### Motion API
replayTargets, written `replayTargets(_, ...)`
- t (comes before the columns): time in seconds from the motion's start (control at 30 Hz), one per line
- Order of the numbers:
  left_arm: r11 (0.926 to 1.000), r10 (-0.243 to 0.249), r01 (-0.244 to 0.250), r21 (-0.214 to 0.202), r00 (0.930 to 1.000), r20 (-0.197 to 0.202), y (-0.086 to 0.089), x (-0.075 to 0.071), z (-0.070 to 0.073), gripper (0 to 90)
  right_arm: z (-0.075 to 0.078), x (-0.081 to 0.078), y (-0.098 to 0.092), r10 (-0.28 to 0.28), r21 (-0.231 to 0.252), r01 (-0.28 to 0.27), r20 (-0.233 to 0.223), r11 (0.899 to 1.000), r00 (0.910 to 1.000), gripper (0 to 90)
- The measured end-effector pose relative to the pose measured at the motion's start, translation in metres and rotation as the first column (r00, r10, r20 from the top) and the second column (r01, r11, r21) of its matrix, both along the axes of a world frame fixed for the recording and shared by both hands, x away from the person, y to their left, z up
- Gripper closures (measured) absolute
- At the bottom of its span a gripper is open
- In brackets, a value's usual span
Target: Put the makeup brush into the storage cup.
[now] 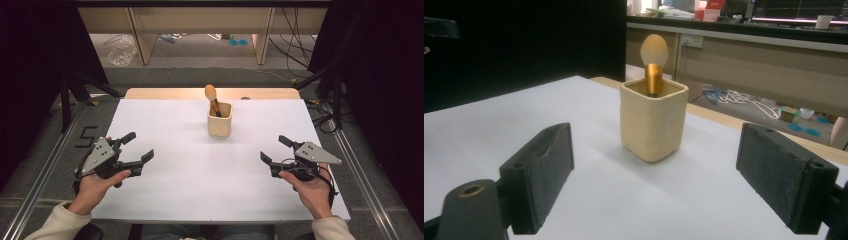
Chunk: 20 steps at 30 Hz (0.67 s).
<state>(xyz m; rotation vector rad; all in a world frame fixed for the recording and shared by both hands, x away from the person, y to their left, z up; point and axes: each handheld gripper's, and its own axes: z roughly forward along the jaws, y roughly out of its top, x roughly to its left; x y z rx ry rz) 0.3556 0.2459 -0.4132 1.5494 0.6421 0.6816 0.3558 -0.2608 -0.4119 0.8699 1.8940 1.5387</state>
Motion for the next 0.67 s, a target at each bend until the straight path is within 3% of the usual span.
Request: replayTargets(0.67, 0.9999, -0.005, 0.005, 0.010, 1.0000, -0.005, -0.0008, 0.0000, -0.0010, 15.1, -0.0063, 0.0017, 0.0006, 0.010, 0.004, -0.010, -0.023, 1.000, 0.9997, 16.1)
